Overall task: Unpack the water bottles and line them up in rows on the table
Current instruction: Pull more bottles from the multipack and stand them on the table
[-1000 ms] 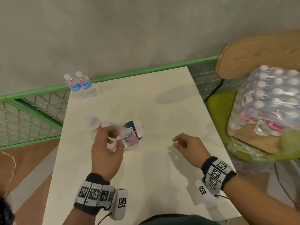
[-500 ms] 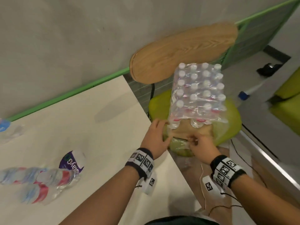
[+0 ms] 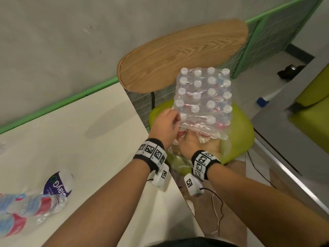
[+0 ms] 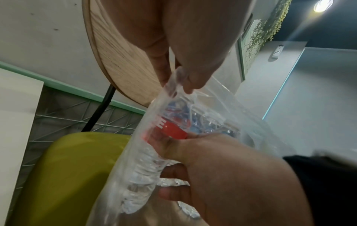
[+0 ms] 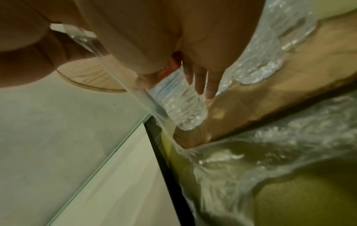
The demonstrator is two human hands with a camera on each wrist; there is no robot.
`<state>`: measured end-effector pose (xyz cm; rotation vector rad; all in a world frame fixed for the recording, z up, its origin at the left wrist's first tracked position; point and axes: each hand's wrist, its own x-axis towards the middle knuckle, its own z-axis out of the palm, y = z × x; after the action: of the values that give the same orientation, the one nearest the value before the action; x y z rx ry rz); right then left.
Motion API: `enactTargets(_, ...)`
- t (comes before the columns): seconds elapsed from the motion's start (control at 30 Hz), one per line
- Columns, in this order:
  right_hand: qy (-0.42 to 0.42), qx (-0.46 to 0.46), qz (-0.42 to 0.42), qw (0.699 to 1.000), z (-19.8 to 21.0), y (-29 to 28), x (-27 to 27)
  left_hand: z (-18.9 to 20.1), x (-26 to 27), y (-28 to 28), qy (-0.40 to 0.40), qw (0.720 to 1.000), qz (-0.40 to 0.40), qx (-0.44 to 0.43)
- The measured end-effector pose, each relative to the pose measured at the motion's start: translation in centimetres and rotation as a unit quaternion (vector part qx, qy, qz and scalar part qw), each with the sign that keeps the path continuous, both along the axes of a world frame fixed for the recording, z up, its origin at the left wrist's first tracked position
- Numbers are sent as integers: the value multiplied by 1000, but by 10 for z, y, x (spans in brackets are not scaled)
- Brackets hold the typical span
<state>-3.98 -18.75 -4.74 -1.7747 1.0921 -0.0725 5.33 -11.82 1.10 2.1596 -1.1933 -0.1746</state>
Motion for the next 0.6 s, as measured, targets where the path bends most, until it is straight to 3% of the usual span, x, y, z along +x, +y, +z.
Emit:
enactTargets(0.13,-86,63,-7,994,0,1,-16,-2,1,-1,28,1000,3,-3)
enactTargets(0.27,-32,119,47,991,7,-8,-36,-4,-2,1,42,999,-31,-13)
enactTargets(0.37,62,83,112,988,15,-16,-62,-4,-1,1,43,998,-54,-2)
enactTargets(0.47,40,126,86,988,11,-23,-92,4,-11,4,-59,996,-65,1)
enactTargets(0.53,46,134,66,988,5,-33,-107,9,-29,9,-115,983,-142,-4)
enactTargets(0.6,73,108,50,990,2,-43,-120,4,-53,14,-99,963,-242,68)
